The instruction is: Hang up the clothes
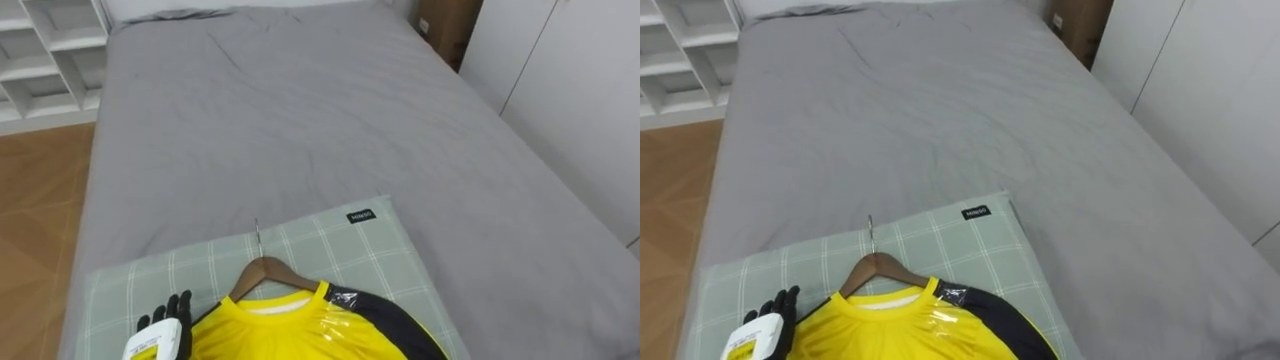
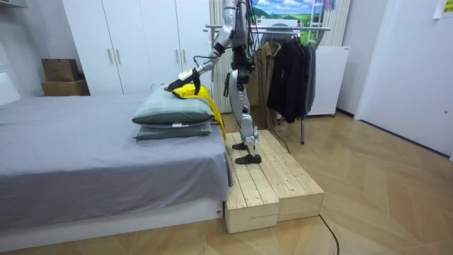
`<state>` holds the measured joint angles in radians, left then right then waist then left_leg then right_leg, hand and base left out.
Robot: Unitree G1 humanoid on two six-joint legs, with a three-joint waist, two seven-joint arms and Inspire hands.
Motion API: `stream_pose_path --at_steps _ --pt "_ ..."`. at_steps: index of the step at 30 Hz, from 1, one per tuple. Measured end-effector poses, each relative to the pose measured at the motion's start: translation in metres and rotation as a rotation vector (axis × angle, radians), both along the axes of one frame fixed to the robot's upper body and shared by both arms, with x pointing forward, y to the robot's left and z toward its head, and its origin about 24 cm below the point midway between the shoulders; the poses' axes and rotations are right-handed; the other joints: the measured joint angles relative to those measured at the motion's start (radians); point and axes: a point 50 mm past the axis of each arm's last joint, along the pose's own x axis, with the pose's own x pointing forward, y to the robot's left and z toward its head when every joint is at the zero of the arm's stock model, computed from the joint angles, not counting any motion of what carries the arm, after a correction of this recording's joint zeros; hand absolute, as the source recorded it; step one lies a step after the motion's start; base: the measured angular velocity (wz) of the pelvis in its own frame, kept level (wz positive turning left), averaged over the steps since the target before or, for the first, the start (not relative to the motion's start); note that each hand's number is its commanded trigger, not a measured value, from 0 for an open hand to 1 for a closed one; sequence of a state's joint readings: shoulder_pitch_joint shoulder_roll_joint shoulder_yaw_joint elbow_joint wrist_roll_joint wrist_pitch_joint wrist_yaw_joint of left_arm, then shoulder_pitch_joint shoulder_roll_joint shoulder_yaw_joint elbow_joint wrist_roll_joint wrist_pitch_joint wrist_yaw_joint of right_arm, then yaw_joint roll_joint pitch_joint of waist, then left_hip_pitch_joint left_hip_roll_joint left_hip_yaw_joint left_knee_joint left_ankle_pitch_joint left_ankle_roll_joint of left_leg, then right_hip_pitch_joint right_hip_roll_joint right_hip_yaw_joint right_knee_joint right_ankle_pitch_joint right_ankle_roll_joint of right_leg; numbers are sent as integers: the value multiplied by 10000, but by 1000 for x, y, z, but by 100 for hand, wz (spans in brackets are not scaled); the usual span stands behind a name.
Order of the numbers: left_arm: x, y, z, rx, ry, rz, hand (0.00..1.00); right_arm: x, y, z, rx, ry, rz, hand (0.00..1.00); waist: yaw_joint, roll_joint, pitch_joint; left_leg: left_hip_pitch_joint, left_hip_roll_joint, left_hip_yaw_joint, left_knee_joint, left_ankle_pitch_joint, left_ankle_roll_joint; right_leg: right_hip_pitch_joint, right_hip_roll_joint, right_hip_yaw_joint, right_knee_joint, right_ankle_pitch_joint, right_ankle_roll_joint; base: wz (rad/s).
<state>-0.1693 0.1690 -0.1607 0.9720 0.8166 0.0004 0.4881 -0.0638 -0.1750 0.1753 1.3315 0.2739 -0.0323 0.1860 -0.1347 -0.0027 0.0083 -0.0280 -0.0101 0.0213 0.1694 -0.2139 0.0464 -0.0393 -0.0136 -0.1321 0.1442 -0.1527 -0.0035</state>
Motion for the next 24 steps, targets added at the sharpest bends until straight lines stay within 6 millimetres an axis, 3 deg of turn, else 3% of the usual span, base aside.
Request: stream_pose_path --at_steps 9,16,24 --pt "9 0 2 7 186 -64 0 8 3 1 83 -106 177 0 18 29 25 -272 -1 -4 3 3 2 -270 -1 0 -10 0 0 0" --pt "18 -1 4 -38 370 -172 0 16 5 3 54 -197 578 0 27 175 126 -480 3 10 2 16 3 -532 3 45 53 0 0 0" --pt "21 0 5 -2 465 -192 0 23 6 4 -27 -300 588 0 48 210 125 -582 3 20 -18 17 2 -681 1 80 59 -1 0 -1"
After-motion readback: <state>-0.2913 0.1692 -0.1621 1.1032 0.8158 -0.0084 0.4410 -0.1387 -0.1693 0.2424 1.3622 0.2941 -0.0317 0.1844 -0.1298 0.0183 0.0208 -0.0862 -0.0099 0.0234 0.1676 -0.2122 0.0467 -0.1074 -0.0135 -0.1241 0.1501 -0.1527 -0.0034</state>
